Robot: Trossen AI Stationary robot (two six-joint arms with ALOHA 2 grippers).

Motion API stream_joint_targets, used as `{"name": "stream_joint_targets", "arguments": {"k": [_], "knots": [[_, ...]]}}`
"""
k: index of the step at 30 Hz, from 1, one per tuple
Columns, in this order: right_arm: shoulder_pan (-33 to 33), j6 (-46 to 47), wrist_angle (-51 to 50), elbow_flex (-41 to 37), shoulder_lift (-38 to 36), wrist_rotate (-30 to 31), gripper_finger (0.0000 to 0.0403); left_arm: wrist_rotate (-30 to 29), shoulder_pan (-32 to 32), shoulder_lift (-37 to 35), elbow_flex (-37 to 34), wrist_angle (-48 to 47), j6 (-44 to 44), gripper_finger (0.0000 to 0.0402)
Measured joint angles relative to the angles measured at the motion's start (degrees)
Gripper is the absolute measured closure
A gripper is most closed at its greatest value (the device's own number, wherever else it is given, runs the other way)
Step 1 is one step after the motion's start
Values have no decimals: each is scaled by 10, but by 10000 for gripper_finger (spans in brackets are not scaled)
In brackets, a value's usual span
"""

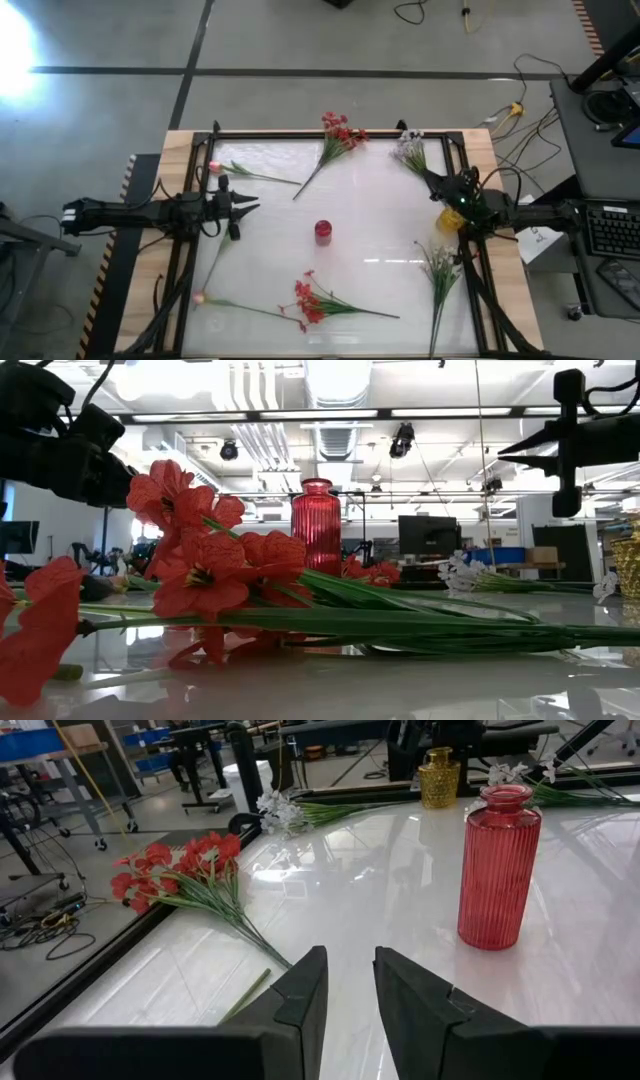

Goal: Sort flowers into vase by color
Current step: Put the bottom white flowers into the red vase

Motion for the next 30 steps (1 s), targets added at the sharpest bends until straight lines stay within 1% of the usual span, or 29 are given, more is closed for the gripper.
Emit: {"name": "stream_joint_targets", "arguments": {"k": [3, 4, 5, 6, 9, 10, 12, 14, 16, 19, 24, 27, 30], "knots": [[0, -68, -6, 0, 2, 41, 383, 0, 0, 0, 0, 0, 0, 327], [0, -97, -5, 0, 2, 40, 383, 0, 0, 0, 0, 0, 0, 327], [0, -134, -4, 0, 2, 25, 383, 0, 0, 0, 0, 0, 0, 327], [0, -179, -5, 0, 3, -5, 383, 0, 0, 0, 0, 0, 0, 327], [0, -286, -2, 0, 3, -156, 383, 0, 0, 0, 0, 0, 0, 327], [0, -310, -2, 0, 4, -200, 383, 0, 0, 0, 0, 0, 0, 327], [0, -328, -2, 0, 7, -265, 383, 0, 0, 0, 0, 0, 0, 327], [0, -331, 2, 0, 7, -311, 383, 0, 0, 0, 0, 0, 0, 327], [0, -328, 7, 0, 7, -333, 383, 0, 0, 0, 0, 0, 0, 327], [0, -262, 14, 0, 6, -365, 383, 0, 0, 0, 0, 0, 0, 327], [3, -253, 5, 2, 28, -361, 383, 0, 0, 1, 0, 0, 0, 327], [5, -239, -68, 39, 62, -332, 383, 0, 0, 1, 0, 0, 0, 327], [5, -235, -163, 102, 116, -289, 383, 0, 0, 1, 0, 0, 0, 327]]}}
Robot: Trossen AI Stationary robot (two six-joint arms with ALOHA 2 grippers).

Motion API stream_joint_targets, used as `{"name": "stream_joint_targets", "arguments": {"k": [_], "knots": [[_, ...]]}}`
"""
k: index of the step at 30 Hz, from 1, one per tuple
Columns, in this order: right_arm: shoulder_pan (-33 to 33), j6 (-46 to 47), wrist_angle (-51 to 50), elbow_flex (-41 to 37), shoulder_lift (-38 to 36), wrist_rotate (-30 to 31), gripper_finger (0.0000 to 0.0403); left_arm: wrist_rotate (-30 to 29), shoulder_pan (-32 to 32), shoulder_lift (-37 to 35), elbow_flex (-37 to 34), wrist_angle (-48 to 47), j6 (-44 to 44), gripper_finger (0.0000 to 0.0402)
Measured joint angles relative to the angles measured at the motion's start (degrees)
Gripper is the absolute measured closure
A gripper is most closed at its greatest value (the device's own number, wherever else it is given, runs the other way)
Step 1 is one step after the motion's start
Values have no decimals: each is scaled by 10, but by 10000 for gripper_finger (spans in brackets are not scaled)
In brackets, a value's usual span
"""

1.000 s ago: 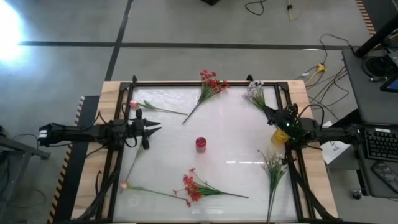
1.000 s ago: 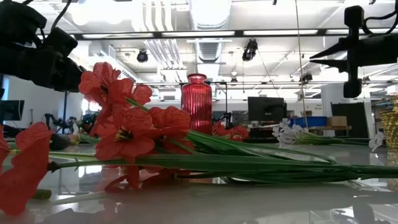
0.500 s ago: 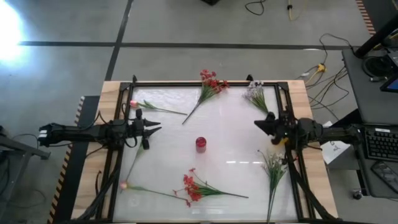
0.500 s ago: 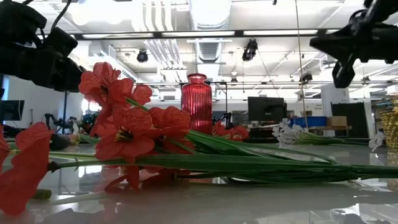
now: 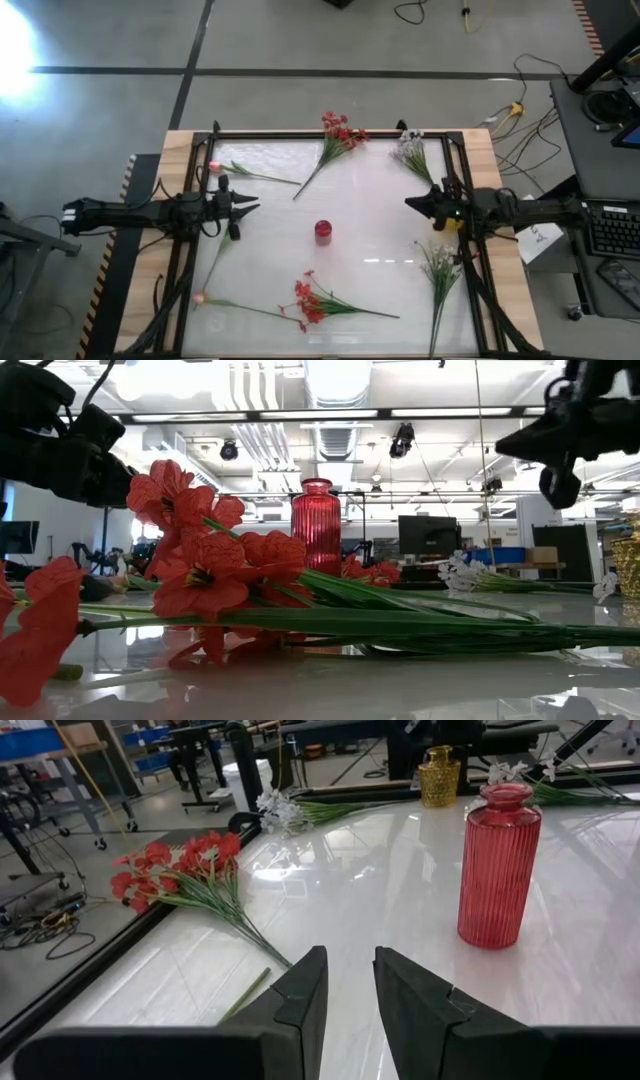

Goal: Sort flowers into vase by color
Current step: Put the bottom white flowers into the red vase

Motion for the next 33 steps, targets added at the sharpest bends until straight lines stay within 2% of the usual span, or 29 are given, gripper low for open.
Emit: {"name": "stream_joint_targets", "arguments": {"k": [3, 10, 14, 20, 25, 33], "knots": [[0, 2, -74, 74, 67, 27, 383, 0, 0, 1, 0, 0, 0, 327], [0, -25, -221, 244, 227, 19, 383, 0, 0, 1, 0, 0, 0, 327], [0, -14, -252, 305, 303, 6, 383, 0, 0, 1, 0, 0, 0, 327], [3, 10, -352, 381, 398, -12, 378, 0, 0, 1, 0, 0, 0, 327], [46, 73, -410, 418, 445, -18, 325, 0, 0, 1, 0, 0, 0, 327], [180, 273, -464, 459, 470, -23, 220, 0, 0, 4, 0, 0, 0, 327]]}}
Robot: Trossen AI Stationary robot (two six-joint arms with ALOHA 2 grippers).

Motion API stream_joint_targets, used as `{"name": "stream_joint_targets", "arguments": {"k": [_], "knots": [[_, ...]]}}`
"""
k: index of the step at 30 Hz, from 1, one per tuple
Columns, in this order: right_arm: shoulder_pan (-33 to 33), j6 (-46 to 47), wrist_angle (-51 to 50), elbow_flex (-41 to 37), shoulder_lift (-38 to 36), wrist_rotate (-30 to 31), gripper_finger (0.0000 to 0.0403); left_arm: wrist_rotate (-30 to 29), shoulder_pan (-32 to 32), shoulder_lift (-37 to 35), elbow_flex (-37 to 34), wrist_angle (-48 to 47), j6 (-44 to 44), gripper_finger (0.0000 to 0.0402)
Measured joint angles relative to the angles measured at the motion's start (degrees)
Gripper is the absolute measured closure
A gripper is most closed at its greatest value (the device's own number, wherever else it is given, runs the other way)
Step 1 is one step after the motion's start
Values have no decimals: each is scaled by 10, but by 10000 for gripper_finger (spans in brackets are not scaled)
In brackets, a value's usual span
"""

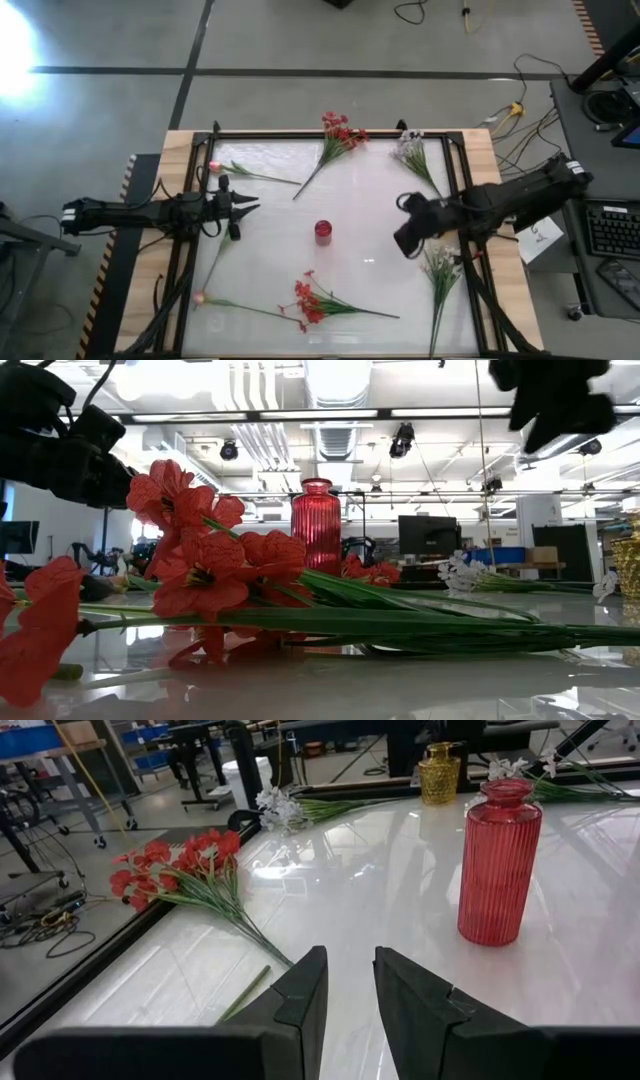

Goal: Sort flowers into vase by color
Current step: Put the bottom white flowers into the red vase

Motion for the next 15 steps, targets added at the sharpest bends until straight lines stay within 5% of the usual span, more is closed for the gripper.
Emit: {"name": "stream_joint_targets", "arguments": {"k": [10, 15], "knots": [[128, 274, -37, 65, 93, -45, 193, 0, 0, 1, 0, 0, 0, 327], [168, 375, -110, 116, 165, -154, 193, 0, 0, 1, 0, 0, 0, 327]]}}
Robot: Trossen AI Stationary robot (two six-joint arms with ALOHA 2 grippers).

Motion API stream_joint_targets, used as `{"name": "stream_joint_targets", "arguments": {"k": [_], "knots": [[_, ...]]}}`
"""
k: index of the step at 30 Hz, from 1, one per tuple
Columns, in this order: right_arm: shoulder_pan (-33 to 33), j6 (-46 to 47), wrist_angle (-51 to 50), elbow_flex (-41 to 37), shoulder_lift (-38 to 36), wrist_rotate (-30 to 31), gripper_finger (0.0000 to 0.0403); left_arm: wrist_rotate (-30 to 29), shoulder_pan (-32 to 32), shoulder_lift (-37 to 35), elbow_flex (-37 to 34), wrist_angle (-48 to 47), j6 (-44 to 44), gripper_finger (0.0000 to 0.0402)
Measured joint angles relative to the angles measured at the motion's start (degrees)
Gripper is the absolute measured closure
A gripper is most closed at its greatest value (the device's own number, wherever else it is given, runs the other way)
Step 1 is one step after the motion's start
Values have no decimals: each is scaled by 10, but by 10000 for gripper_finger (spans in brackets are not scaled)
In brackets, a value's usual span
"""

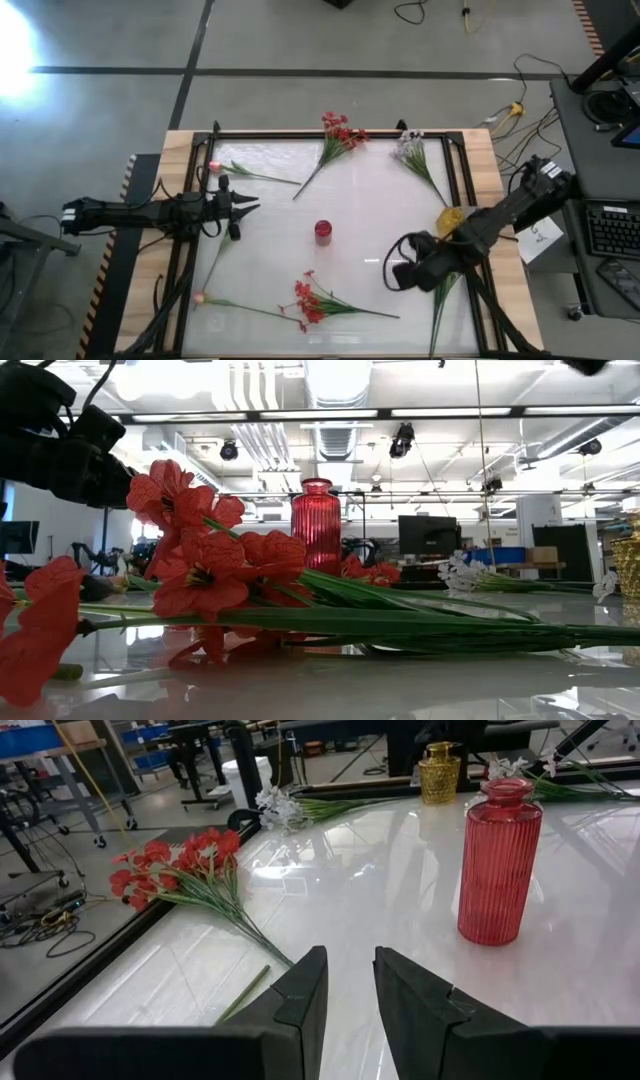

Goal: Sort flowers into vase by color
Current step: Put the bottom white flowers into the red vase

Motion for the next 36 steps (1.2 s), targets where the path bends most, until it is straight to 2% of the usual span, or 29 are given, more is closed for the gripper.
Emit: {"name": "stream_joint_targets", "arguments": {"k": [3, 6, 12, 19, 23, 29, 36], "knots": [[31, 44, -39, 12, 34, -85, 193, 0, 0, 0, 0, 0, 0, 327], [63, 96, -27, -6, 49, -116, 193, 0, 0, 0, 0, 0, 0, 327], [87, 163, 85, -112, 46, -101, 193, 0, 0, 1, 0, 0, 0, 327], [78, 170, 97, -189, 59, -80, 193, 0, 0, 2, 0, 0, 0, 327], [77, 182, 140, -214, 65, -75, 203, 0, 0, 2, 0, 0, 0, 327], [75, 200, 189, -228, 83, -52, 248, 0, 0, 2, 0, 0, 0, 327], [63, 202, 208, -211, 115, -43, 339, 0, 0, 3, 0, 0, 0, 327]]}}
